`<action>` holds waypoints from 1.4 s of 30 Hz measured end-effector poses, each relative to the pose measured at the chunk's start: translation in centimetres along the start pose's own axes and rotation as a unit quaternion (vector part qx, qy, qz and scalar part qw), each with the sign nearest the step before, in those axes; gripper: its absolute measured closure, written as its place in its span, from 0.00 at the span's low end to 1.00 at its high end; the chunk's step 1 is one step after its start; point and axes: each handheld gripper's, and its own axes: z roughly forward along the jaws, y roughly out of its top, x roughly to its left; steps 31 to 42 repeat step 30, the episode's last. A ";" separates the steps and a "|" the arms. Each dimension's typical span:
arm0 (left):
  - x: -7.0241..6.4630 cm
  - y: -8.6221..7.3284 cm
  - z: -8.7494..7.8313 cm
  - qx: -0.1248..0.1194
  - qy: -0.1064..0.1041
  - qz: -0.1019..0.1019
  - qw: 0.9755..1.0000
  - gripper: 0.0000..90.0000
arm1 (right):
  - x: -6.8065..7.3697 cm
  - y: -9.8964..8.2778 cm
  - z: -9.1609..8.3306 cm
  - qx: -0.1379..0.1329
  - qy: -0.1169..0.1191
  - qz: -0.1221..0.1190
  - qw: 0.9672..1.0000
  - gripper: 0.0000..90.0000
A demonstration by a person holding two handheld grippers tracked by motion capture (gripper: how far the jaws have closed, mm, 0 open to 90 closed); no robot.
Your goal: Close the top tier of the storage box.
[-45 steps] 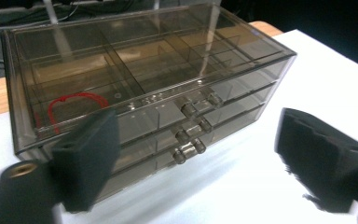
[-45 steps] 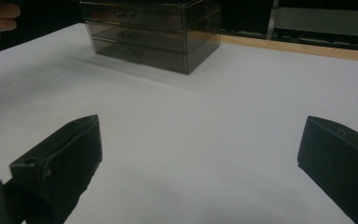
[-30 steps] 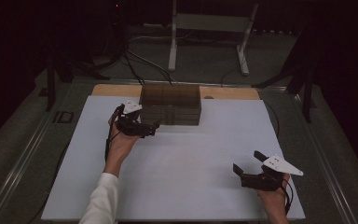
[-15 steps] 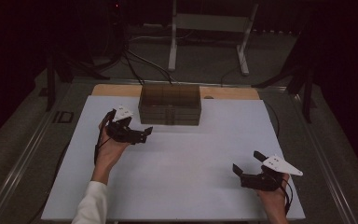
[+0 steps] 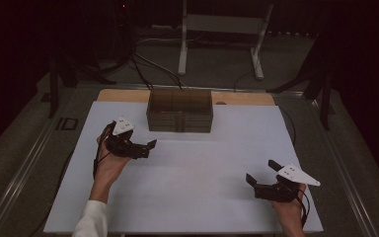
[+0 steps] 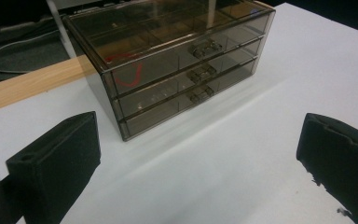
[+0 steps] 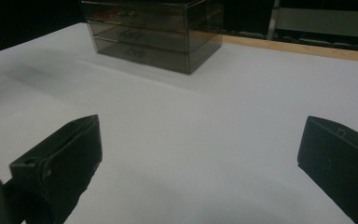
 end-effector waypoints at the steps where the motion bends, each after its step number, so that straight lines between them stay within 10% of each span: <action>1: 0.0 -0.1 -0.1 -0.002 -0.001 -0.001 1.000 0.01 | 0.0 0.0 0.0 0.000 0.000 0.001 1.000 0.00; 17: -0.5 -5.0 -4.3 -0.037 0.004 -0.003 0.999 0.01 | 0.1 0.0 0.0 -0.004 0.003 -0.003 1.000 0.00; 27: -0.1 -9.0 -8.2 -0.067 0.071 -0.032 0.995 0.01 | 0.2 0.0 -0.8 -0.020 0.006 -0.001 1.000 0.00; 42: 0.0 -9.4 -8.6 -0.072 0.077 -0.036 0.994 0.01 | 0.3 0.1 -1.2 -0.026 0.007 0.001 1.000 0.00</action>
